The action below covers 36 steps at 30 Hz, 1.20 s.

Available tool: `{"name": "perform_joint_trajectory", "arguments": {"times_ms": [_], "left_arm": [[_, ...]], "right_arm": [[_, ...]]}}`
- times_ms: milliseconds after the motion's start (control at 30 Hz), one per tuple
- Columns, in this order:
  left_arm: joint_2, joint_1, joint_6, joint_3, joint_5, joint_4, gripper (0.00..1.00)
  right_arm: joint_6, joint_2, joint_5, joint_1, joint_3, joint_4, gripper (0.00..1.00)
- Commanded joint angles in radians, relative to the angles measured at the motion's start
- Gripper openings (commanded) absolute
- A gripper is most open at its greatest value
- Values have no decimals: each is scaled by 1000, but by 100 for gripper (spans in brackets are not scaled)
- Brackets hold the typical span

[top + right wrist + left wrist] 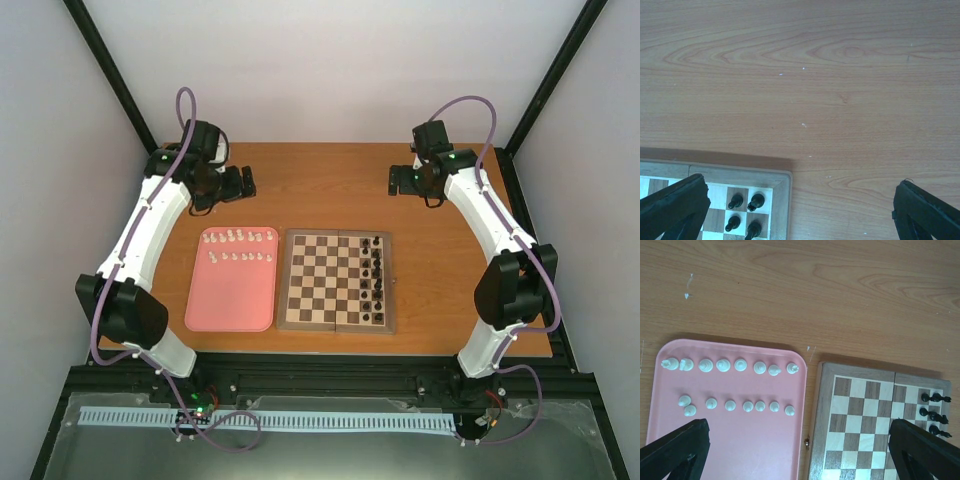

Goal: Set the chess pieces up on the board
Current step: Pick up the chess piece from the storage box.

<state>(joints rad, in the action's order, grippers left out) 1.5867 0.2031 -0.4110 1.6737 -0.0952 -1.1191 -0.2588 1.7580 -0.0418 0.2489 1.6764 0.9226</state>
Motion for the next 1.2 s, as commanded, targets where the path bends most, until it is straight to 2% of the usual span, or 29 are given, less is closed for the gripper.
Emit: {"name": "perform_joint_trajectory", "arguments": {"times_ms": [0,300,433,733,867,967,1100,1167], "left_arm": [[15,5,31,59,15,-22,100],[39,30,34,57,-4,-15,100],[44,64,43,-1,17,34,100],[159,99,21,-74,53,89,98],[230,109,27,-53,43,117,88],[284,110,32,-17,42,122,71],[341,111,35,24,30,123,43],[358,115,40,29,25,126,38]], "right_arm": [[7,-15,-20,-3,1,-8,100],[36,-43,-25,-61,-91,-13,100],[45,-57,-12,-71,-133,-32,100],[43,-40,12,-82,-172,-48,100],[41,-16,28,-86,-168,-45,100],[41,1,28,-88,-155,-39,100],[44,11,11,-92,-146,-30,100],[43,13,11,-93,-149,-30,100]]}}
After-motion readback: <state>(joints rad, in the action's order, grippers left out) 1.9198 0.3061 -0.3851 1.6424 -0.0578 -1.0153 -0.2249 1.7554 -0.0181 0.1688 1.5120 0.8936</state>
